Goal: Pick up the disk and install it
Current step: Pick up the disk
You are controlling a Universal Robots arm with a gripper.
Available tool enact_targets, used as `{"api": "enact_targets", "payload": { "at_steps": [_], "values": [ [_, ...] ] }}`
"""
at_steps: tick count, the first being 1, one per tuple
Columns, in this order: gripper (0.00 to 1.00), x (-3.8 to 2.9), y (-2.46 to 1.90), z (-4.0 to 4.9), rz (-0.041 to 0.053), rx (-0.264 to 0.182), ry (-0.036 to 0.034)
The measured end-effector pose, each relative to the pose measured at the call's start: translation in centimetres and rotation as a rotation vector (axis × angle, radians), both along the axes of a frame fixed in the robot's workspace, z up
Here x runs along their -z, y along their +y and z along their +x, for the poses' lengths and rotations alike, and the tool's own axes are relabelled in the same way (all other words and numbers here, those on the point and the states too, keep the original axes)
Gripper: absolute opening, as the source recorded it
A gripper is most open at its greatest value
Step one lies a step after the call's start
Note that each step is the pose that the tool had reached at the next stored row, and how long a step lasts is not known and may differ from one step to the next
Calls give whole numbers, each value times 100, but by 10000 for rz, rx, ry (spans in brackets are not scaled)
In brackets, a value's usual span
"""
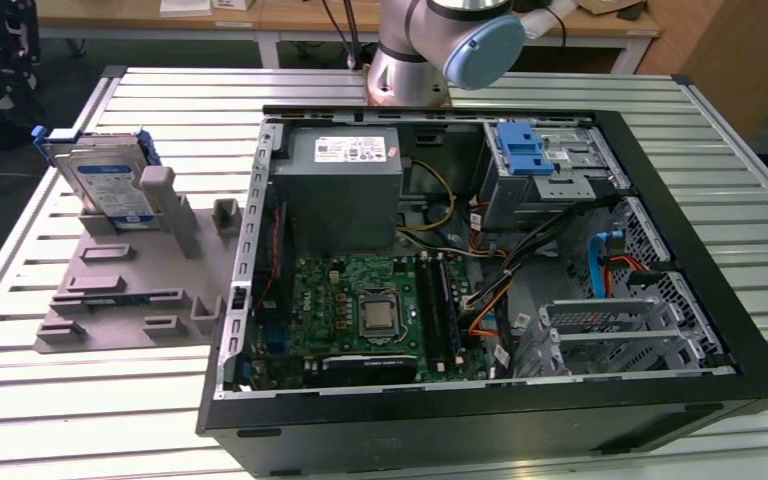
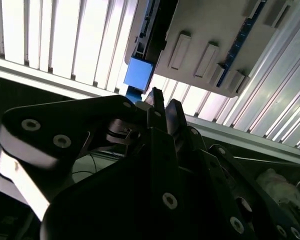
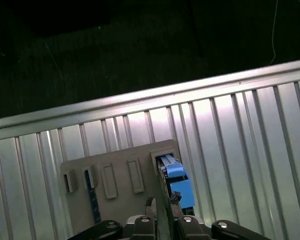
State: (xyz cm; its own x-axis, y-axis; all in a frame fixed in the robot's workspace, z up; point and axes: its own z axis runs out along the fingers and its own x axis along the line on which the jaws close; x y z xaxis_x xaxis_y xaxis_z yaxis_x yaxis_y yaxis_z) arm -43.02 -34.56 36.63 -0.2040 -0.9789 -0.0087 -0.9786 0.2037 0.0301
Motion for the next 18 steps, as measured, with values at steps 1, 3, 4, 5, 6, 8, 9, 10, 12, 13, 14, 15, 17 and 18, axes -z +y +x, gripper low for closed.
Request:
{"api": "enact_targets", "payload": {
  "at_steps": [1, 3, 4, 5, 6, 8, 9, 10, 12, 13, 14, 15, 17, 18],
  "values": [
    [24, 0, 1, 0, 0, -121, 0],
    [24, 0, 1, 0, 0, -373, 0],
    [24, 1, 1, 0, 0, -429, 0],
    [24, 1, 1, 0, 0, -436, 0],
    [24, 1, 1, 0, 0, -437, 0],
    [24, 0, 1, 0, 0, -437, 0],
    [24, 0, 1, 0, 0, -438, 0],
    [24, 0, 1, 0, 0, -437, 0],
    [24, 0, 1, 0, 0, -438, 0],
    [24, 1, 1, 0, 0, -438, 0],
    [24, 1, 1, 0, -1, -438, 0],
    [24, 1, 1, 0, 0, -438, 0],
    [24, 1, 1, 0, 0, -438, 0],
    [24, 1, 1, 0, 0, -438, -1]
  ]
}}
